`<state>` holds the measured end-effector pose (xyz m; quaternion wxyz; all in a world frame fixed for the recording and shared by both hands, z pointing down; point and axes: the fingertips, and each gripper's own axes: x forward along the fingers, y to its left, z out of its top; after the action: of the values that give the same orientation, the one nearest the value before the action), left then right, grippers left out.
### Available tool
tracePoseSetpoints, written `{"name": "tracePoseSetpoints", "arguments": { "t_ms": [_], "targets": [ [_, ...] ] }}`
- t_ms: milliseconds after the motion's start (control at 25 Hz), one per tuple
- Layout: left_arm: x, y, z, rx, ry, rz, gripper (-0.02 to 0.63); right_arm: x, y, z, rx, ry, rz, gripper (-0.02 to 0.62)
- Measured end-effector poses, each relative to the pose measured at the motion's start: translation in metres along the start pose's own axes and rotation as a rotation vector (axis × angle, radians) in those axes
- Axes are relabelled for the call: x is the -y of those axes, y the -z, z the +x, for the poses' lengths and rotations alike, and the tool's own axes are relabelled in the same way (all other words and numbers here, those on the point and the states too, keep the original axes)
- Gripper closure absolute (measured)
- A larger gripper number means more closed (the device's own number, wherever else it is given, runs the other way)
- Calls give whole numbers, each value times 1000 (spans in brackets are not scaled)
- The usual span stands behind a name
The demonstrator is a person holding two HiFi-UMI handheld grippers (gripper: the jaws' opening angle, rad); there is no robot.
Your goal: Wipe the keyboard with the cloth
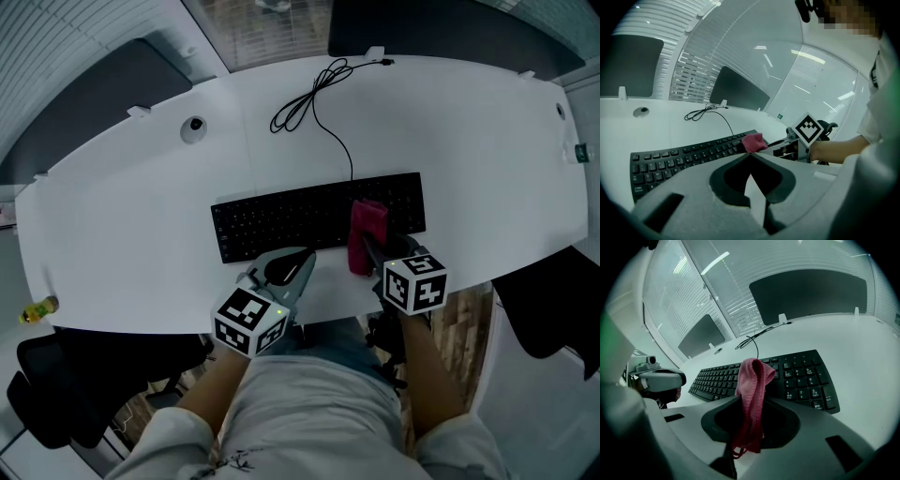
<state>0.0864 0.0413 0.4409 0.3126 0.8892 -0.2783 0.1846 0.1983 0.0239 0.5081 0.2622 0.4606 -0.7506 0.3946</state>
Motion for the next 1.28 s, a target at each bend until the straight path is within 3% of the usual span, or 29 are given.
{"name": "tracePoseSetpoints", "arguments": {
  "t_ms": [520,1280],
  "targets": [
    [15,-8,28,-19,18,10,595,13,-1,-7,-3,-34,-1,514],
    [39,-13,55,-40,50,32,595,89,-3,-44,51,76,91,514]
  ]
}}
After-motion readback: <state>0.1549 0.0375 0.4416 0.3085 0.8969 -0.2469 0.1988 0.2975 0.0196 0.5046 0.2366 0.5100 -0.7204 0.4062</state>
